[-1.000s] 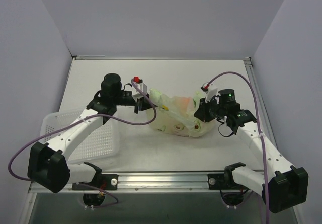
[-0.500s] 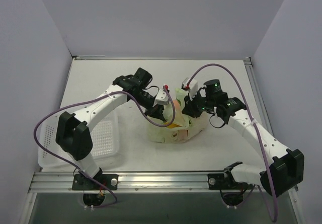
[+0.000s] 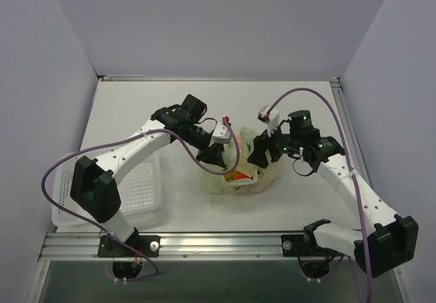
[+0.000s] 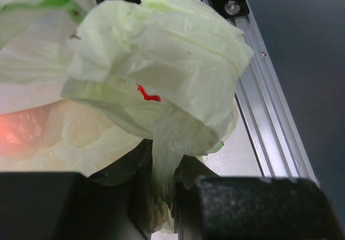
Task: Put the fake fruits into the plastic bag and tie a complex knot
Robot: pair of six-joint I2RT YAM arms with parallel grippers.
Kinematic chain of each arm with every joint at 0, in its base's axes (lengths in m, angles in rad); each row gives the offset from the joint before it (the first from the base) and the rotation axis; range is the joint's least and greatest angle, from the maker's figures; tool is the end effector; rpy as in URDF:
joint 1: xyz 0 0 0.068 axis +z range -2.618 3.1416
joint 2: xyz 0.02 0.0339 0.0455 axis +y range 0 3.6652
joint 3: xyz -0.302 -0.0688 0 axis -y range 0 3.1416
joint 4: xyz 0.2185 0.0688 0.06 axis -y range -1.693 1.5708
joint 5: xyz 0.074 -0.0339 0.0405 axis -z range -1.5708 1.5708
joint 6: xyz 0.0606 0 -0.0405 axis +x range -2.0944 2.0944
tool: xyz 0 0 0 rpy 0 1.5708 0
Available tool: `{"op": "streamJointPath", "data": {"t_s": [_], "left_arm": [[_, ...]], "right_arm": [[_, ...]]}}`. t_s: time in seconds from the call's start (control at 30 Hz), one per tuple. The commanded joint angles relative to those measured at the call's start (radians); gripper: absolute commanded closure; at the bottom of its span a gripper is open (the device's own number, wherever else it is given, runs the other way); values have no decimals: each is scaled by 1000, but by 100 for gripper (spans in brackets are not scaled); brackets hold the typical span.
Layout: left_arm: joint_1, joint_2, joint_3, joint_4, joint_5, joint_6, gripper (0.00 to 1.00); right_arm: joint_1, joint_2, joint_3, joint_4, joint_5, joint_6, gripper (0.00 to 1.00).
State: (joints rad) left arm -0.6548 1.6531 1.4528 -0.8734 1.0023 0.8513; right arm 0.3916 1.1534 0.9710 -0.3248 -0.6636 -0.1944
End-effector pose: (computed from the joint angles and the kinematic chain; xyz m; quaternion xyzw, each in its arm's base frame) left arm 0.2241 -0.2364 0.3361 0.6676 0.5394 -0.4423 0.2604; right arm 0.1981 0.1222 0.3498 -0.3935 0.7325 0.3266 0.4495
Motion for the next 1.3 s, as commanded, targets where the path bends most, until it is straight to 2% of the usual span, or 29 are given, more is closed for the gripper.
{"op": "streamJointPath", "data": {"t_s": [0.0, 0.17, 0.33, 0.43, 0.67, 0.73, 0.77, 0.8, 0.87, 0.9, 0.97, 1.07, 1.27], "left_arm": [[10, -67, -25, 71, 24, -61, 74], [37, -108, -63, 120, 36, -116, 66], [50, -133, -86, 148, 44, -152, 59], [50, -147, -98, 155, 44, -158, 58], [53, -159, -97, 159, 61, -161, 60], [57, -164, -101, 160, 65, -159, 64], [57, -173, -104, 160, 67, -158, 71], [57, -177, -108, 160, 67, -156, 80], [47, -191, -112, 160, 78, -159, 96], [40, -194, -108, 163, 76, -161, 98], [9, -190, -88, 159, 68, -166, 100], [-23, -153, -45, 151, 55, -166, 100], [-115, -27, 50, 142, 12, -152, 100]], "right_arm": [[-46, -58, -31, -23, -63, 36, 33], [-121, -129, -57, -49, -109, 38, 25], [-132, -178, -86, -77, -133, 6, 19], [-137, -198, -86, -109, -139, -33, 14], [-169, -245, -106, -195, -162, -189, 17], [-169, -215, -104, -189, -169, -211, 28], [-171, -199, -94, -169, -171, -203, 36], [-169, -181, -86, -152, -172, -185, 53], [-168, -132, -74, -76, -179, -88, 68], [-165, -123, -62, -51, -186, -58, 86], [-146, -112, -51, 21, -189, 47, 100], [-117, -101, -28, 64, -183, 145, 100], [-62, -101, -40, 101, -198, 220, 100]]}}
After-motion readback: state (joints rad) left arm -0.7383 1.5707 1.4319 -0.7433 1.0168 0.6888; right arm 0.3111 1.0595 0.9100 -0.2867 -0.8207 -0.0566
